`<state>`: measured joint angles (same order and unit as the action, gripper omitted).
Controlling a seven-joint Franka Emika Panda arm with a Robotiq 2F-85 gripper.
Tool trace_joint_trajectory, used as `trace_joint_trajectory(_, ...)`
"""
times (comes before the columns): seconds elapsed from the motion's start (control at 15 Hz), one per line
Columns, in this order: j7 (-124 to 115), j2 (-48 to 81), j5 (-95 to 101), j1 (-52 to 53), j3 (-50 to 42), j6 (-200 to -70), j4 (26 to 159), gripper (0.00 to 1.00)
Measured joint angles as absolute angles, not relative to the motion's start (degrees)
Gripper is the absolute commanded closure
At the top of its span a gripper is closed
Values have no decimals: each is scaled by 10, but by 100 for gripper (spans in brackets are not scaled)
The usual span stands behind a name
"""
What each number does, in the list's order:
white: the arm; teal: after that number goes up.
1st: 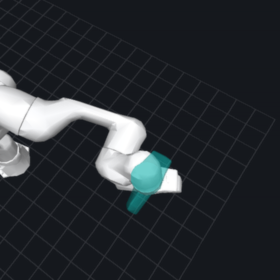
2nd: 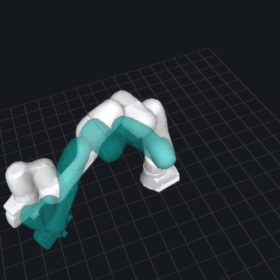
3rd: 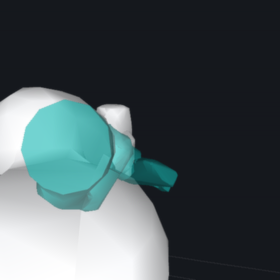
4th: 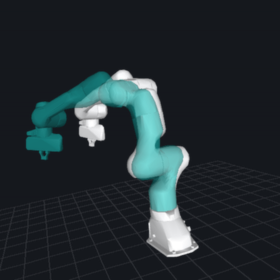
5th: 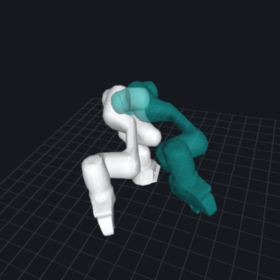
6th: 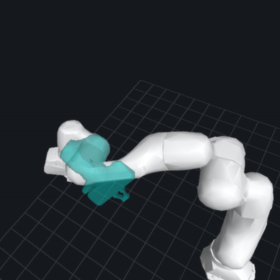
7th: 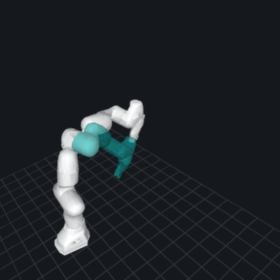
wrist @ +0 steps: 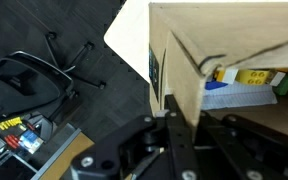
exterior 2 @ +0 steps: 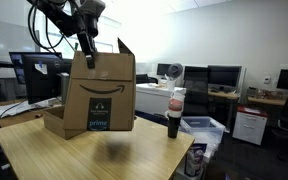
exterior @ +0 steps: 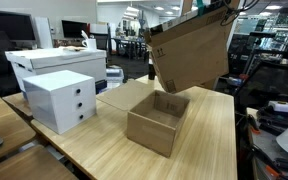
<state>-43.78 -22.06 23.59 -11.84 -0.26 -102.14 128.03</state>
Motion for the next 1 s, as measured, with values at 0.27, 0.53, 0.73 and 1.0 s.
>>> trace_joint_trajectory(0.27, -418, -201, 261, -110, 6, -997, 1240, 94)
trace_joint_trajectory(0.53, -387, -184, 294, -95, 13, -987, 1210, 94)
trace_joint_trajectory(0.73, -351, -173, 319, -84, 18, -983, 1195, 94)
trace_joint_trajectory(1.0, -306, -162, 352, -68, 24, -979, 1182, 94)
